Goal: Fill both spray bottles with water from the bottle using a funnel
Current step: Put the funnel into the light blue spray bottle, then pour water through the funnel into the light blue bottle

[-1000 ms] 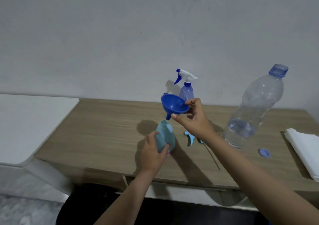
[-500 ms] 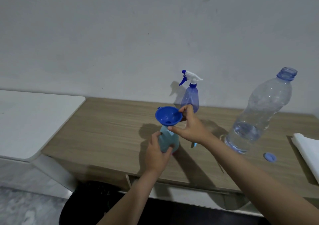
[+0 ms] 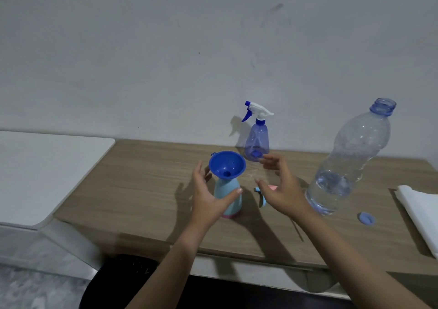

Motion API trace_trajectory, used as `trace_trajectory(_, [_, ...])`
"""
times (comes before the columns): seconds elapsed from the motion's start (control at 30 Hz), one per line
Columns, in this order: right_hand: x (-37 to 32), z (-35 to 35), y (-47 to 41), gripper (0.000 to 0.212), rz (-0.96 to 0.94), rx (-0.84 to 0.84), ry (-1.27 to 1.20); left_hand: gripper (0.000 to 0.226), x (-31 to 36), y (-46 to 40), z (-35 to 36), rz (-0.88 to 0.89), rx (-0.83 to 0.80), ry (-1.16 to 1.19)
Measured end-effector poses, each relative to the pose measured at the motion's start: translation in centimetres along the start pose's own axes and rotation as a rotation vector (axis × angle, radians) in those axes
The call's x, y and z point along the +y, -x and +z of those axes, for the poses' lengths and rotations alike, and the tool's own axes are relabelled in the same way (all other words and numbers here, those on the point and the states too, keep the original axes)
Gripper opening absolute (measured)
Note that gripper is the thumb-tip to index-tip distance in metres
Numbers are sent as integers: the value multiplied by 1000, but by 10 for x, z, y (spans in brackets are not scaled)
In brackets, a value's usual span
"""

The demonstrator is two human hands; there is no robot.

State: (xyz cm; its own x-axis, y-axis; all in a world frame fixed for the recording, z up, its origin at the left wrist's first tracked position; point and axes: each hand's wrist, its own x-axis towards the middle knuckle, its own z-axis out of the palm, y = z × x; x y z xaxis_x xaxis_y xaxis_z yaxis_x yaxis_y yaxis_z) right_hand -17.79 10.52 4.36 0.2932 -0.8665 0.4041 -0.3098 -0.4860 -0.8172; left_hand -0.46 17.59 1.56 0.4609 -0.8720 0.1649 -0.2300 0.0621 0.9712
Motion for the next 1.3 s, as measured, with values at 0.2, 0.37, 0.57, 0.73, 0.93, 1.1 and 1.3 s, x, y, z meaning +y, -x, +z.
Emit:
trace_trajectory(0.2, [24, -35, 29, 48, -173, 786, 333, 113, 18, -1, 19, -5, 77, 47])
trace_trajectory(0.37, [45, -92, 10, 83, -5, 961, 379, 99, 21, -3, 24, -16, 175, 35])
trace_trajectory(0.57, [52, -129, -21, 105, -172, 712, 244, 75, 28, -2, 23, 16, 165, 11])
trace_trajectory(0.73, [47, -128, -38, 115, -175, 618, 236, 70, 24, -4, 20, 13, 121, 50])
trace_trajectory(0.93, [39, -126, -44, 107, -160, 636, 272, 75, 24, -3, 19, 7, 99, 63])
trace_trajectory(1.1, [24, -125, -44, 104, -286, 516, 387, 80, 24, -3, 17, -4, 76, 66])
trace_trajectory(1.3, [-6, -119, -41, 102, -284, 225, 437, 81, 27, -3, 15, 6, 48, 54])
